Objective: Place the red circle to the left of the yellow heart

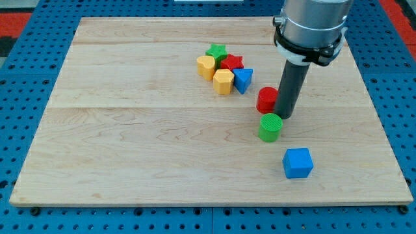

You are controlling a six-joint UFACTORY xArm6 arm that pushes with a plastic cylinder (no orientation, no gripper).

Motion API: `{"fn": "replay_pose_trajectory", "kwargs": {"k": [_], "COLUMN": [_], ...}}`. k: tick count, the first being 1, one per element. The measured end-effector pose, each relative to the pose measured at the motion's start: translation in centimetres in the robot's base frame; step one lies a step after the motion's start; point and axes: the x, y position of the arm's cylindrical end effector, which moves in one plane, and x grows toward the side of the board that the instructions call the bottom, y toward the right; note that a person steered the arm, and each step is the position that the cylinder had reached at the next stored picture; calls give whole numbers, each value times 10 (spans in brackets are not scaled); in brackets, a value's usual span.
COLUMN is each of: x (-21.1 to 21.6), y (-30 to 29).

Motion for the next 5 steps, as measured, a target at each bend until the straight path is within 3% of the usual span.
{"fn": "replay_pose_trajectory", "kwargs": {"k": [5], "x": [-30], "y": [2]}}
